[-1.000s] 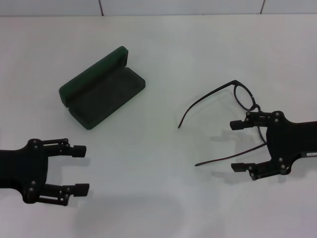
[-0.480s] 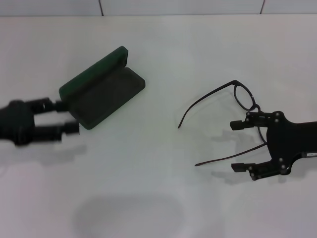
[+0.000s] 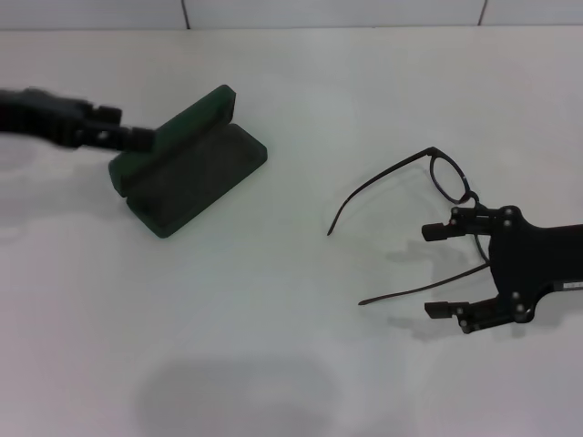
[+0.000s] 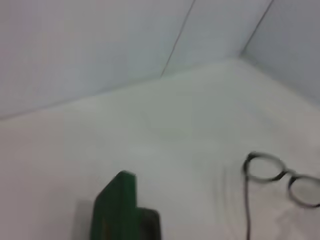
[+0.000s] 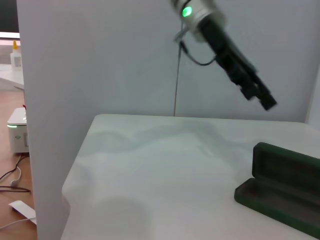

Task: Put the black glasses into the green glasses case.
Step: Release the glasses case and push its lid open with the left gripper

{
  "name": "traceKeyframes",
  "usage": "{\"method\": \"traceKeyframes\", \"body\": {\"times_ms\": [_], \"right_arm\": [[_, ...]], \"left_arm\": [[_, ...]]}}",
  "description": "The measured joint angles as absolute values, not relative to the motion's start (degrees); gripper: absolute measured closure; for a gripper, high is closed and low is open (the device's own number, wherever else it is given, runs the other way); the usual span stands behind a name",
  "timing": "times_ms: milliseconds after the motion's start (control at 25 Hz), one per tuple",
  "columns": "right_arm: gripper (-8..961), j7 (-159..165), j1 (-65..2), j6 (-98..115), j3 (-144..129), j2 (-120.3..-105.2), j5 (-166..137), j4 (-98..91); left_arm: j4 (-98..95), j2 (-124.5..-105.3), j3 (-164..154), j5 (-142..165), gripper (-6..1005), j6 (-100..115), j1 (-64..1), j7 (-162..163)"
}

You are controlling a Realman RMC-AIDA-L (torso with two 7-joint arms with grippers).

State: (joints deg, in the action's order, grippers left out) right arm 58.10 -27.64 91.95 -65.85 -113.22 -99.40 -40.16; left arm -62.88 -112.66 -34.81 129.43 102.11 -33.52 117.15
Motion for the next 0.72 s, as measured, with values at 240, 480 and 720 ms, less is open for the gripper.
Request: {"method": "traceKeyframes", "body": {"times_ms": [240,480,720], "right_arm": [[103,59.2,-28.4,91.7,-66.0,-113.74,-100.3,-40.8],[102,60.3,-28.4,91.4,-66.0,-113.96,-101.5,-41.6],[102,60.3,-28.3,91.2,-66.0,-114.13,-101.6,-41.7]], "left_arm": [[-63.1,-111.99,-41.1,143.1,177,97.0,-43.4,124.0],[-58.6,-111.78,-50.1,149.1,185,92.7,-50.1,127.2],[-54.4,-112.38,-54.5,152.4,194,87.6,-51.7,127.7]]}}
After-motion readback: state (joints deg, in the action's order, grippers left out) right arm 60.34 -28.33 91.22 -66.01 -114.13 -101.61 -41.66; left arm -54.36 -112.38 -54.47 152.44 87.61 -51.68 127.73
